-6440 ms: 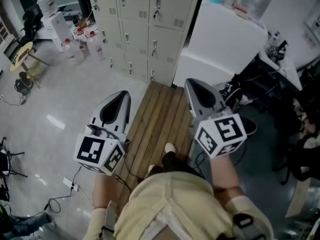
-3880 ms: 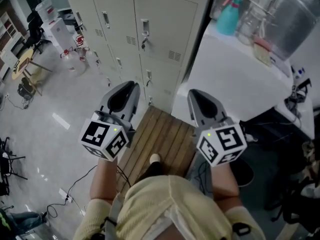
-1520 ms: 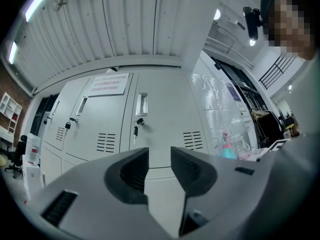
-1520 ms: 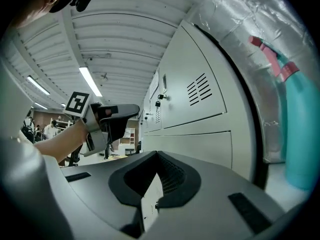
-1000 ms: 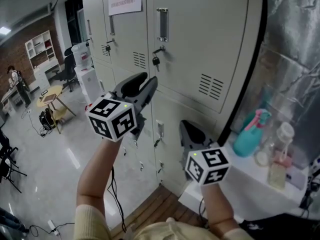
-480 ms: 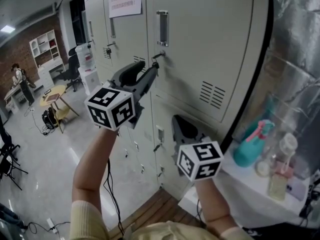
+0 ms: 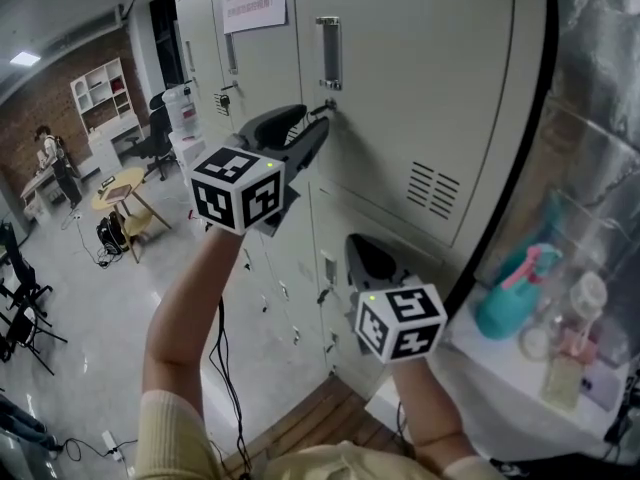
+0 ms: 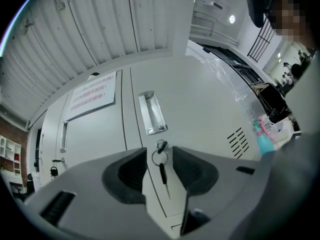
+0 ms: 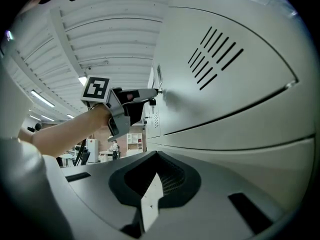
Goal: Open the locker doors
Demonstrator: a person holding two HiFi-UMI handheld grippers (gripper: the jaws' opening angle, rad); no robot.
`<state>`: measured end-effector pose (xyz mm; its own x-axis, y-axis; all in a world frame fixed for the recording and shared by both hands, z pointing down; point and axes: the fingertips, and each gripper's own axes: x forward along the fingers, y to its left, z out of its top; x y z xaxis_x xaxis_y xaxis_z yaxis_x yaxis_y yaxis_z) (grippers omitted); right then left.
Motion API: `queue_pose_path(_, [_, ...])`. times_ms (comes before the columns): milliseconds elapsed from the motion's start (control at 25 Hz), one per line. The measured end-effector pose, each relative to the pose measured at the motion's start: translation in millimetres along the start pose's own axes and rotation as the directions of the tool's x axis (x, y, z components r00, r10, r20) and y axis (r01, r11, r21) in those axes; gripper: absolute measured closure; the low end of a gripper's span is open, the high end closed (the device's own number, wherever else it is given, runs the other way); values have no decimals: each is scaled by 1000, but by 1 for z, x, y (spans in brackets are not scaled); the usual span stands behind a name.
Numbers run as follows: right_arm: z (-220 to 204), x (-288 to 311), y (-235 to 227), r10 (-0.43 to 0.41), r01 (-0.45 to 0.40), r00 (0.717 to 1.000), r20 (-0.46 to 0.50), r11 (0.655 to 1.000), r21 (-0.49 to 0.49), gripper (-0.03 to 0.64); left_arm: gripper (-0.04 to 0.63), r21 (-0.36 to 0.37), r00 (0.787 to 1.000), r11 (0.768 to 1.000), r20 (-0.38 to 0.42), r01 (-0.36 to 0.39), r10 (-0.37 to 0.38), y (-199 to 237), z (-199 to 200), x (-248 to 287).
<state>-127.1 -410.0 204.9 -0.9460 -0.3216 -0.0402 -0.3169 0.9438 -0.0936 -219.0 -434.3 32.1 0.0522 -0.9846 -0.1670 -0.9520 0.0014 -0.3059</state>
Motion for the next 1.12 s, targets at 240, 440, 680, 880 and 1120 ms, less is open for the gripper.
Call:
queue_pose_path(240, [-8, 1, 1, 1, 0, 1000, -16, 1000, 6, 614, 455, 13, 1000, 1000, 0, 0, 0, 4, 1, 4])
queue_pose_path(440, [-12, -1, 0, -9, 9, 1000, -26, 1000, 8, 614, 491, 16, 1000, 1000, 20, 16, -17, 4, 5, 2])
queue_pose_path(680, [-12, -4, 1, -20, 20, 999, -28, 1000, 4, 614, 508, 22, 999, 999, 7, 41, -41, 2, 5, 2])
queue_pose_path(880, [-14, -10, 3, -33, 33, 999, -31, 999, 2, 614, 509, 47, 998, 997, 9, 55, -56, -5, 10, -5])
queue_pose_path(1120, [-13, -19, 10, -38, 38, 999, -30, 999, -7, 614, 511, 65, 999, 996, -2, 54, -54, -9, 14, -14])
